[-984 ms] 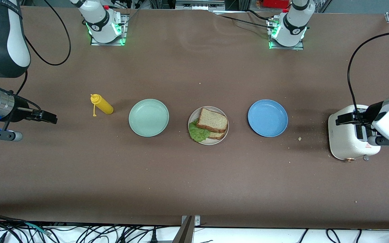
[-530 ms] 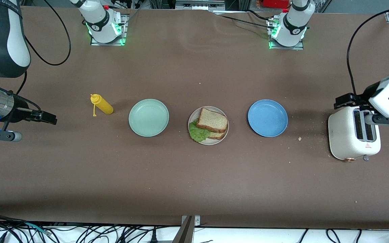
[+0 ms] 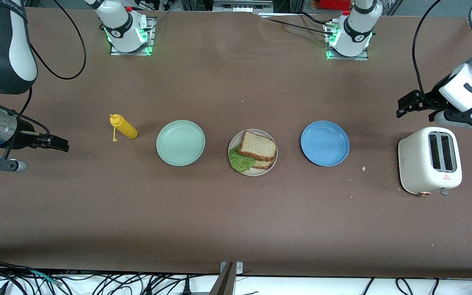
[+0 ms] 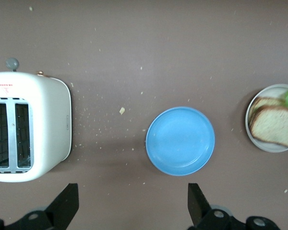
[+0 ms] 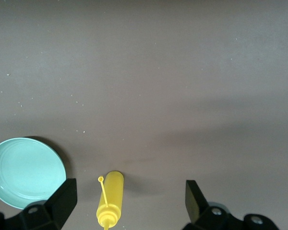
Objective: Make sandwich in beige plate with both arms
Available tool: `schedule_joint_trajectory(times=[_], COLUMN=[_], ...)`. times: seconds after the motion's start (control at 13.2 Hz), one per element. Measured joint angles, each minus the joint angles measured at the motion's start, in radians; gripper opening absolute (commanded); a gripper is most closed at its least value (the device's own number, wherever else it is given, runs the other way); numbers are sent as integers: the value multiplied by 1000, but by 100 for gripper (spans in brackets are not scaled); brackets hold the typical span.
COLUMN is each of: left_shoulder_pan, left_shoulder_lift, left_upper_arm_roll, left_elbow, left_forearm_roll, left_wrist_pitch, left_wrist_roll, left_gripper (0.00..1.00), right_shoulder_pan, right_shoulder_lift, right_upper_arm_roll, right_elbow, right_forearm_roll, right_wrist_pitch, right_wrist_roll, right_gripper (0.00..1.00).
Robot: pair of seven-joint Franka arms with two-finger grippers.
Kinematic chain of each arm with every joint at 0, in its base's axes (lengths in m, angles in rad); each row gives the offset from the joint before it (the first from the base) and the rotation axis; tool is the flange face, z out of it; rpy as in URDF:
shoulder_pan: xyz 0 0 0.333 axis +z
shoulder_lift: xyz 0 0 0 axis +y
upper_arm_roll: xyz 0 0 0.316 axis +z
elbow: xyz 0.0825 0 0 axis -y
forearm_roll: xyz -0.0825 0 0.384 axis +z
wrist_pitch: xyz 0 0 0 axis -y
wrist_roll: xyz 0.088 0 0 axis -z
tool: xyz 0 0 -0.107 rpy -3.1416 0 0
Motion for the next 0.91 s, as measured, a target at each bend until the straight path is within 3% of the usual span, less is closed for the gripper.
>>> schedule_joint_trajectory(times=[0.3,0.61,0.91], left_shoulder_pan=[0,5,23], left_shoulder_lift=[-1,-1,3], left_upper_arm_roll=[-30,-28,-18], left_elbow=[69,131,143], left_forearm_roll=[1,99,103], left_wrist_pitch=[-63,-97,-101], left_wrist_roll=[-53,-4,26], left_gripper=[100,100,100], right_shoulder_pan=[2,10,11], right_shoulder_lift=[0,-3,-31], right_upper_arm_roll=[3,4,4], right_elbow=[0,1,-42], right_forearm_roll=[0,16,18], right_wrist_pitch=[5,5,24], right_wrist_roll=[-34,-11,-7], right_gripper=[100,100,100])
